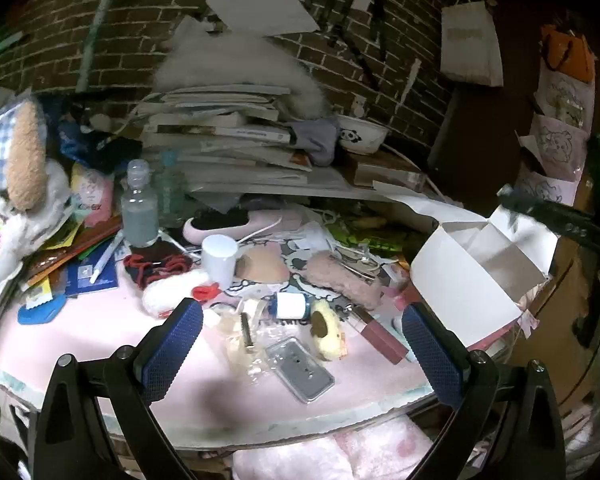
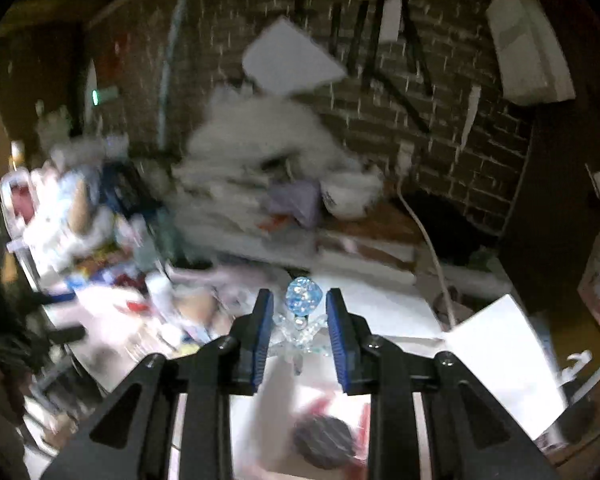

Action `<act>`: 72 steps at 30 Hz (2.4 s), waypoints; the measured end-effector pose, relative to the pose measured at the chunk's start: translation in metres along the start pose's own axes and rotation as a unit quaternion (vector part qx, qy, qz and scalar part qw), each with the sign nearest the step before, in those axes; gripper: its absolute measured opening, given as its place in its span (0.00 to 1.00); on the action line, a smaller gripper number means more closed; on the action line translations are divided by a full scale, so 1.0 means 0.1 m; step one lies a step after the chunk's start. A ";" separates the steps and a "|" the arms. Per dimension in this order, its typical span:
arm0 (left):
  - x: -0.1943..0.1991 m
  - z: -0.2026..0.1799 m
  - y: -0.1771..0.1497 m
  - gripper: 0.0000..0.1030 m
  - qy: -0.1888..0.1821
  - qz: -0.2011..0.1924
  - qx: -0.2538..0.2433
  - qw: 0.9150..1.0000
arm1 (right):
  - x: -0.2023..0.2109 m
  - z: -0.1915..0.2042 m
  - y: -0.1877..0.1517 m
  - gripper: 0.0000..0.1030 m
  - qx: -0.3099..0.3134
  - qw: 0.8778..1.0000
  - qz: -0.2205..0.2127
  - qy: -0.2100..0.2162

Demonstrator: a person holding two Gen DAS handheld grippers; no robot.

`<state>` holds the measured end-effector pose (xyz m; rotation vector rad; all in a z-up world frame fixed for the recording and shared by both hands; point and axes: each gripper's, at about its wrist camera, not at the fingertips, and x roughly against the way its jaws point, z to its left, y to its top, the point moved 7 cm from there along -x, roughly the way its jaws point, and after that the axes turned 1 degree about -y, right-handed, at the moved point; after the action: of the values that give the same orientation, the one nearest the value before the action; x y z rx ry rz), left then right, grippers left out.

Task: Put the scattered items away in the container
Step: 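Drop the star keychain into the white box with the right gripper, then grasp the white fluffy scrunchie with the left gripper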

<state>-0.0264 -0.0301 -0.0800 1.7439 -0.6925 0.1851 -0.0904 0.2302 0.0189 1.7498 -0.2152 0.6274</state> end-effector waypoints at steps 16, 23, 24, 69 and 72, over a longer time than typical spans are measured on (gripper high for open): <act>-0.10 -0.06 -0.03 0.97 -0.003 0.013 -0.007 1.000 | -1.10 -0.40 -0.93 0.24 0.010 0.923 0.381 0.045; -0.17 0.04 -0.12 0.97 -0.016 0.018 0.006 1.000 | -1.02 -0.50 -0.92 0.52 0.003 0.930 0.367 0.032; -0.19 0.07 -0.14 0.97 -0.014 0.019 0.005 1.000 | -1.00 -0.51 -0.84 0.52 0.001 0.934 0.355 0.030; -0.94 1.05 -0.11 0.50 0.163 0.051 0.044 0.984 | -0.97 1.57 -1.33 0.67 -0.014 0.993 0.089 0.082; -0.82 0.97 -0.02 0.50 0.161 0.038 0.038 0.985 | -1.00 1.47 -1.32 0.67 -0.033 0.996 0.065 0.056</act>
<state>-0.1144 -0.0915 -0.1487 1.7094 -0.5193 0.5412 -0.0696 0.1099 -0.1656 1.6416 -0.2700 0.8011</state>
